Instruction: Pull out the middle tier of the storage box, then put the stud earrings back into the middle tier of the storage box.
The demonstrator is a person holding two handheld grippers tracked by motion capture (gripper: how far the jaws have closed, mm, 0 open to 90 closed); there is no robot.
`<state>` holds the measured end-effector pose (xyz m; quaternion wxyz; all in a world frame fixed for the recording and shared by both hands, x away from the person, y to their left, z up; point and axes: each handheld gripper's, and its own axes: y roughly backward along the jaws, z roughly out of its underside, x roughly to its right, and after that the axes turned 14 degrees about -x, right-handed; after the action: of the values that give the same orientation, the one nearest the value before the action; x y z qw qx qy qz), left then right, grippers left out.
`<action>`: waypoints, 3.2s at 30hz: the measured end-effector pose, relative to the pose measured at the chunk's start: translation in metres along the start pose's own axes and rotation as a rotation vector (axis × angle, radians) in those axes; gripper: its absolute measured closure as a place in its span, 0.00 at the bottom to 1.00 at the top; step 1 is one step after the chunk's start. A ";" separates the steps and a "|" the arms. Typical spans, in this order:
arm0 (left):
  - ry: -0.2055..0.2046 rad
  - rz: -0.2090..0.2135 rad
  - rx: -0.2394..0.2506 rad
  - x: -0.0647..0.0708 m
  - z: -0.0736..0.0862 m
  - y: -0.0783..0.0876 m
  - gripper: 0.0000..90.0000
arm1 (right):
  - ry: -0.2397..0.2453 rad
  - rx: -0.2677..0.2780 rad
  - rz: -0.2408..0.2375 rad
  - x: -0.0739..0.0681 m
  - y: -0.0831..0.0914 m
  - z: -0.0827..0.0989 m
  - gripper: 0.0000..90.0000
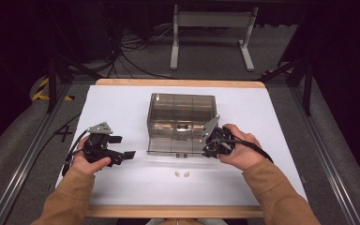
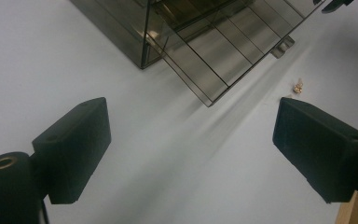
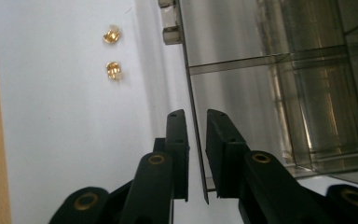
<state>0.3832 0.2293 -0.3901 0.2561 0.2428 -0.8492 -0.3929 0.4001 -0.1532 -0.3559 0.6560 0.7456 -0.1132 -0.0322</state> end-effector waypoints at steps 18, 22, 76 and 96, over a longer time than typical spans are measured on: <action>0.000 0.001 -0.001 0.000 0.000 -0.001 0.13 | -0.091 0.071 -0.032 -0.011 0.015 -0.004 0.82; 0.002 -0.001 -0.002 0.000 0.000 0.000 0.13 | -0.089 0.078 -0.036 -0.015 0.016 -0.007 0.81; 0.006 -0.002 0.001 0.000 0.003 0.003 0.13 | 0.016 0.064 -0.118 -0.045 -0.039 -0.071 0.82; 0.009 0.001 0.003 -0.001 0.004 0.003 0.13 | 0.009 0.007 -0.130 -0.044 -0.059 -0.077 0.88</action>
<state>0.3809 0.2332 -0.3900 0.2597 0.2443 -0.8487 -0.3906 0.3798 -0.0620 -0.4075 0.6503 0.7539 -0.0616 -0.0707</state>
